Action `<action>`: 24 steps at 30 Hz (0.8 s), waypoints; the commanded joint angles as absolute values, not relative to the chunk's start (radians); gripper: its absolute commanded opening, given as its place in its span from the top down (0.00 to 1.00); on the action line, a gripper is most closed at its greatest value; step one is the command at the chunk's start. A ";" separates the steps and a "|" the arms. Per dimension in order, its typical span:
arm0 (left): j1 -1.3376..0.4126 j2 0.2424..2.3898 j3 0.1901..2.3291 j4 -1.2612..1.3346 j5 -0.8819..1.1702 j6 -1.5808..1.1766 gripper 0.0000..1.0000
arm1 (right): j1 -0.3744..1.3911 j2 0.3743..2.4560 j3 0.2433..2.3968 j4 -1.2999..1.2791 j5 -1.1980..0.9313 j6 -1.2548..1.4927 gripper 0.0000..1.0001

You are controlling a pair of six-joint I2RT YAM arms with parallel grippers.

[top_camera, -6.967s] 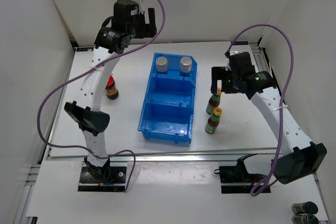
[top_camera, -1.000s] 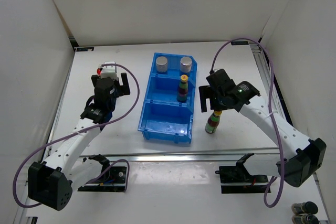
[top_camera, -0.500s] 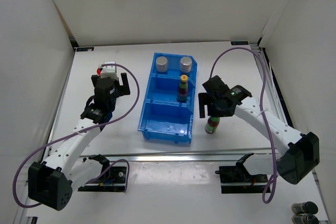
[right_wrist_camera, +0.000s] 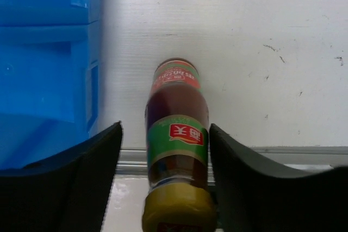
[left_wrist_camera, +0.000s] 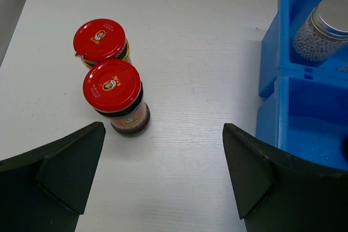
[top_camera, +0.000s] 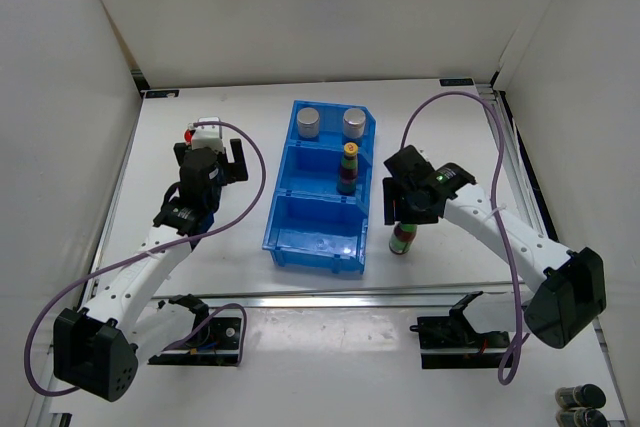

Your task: Organize the condiment bottles

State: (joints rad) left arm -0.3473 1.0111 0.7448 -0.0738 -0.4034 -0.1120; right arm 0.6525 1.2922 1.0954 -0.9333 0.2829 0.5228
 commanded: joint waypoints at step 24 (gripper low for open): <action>-0.351 1.006 0.739 -0.064 -0.393 -0.109 0.00 | 0.706 1.322 1.590 -1.173 0.366 0.414 1.00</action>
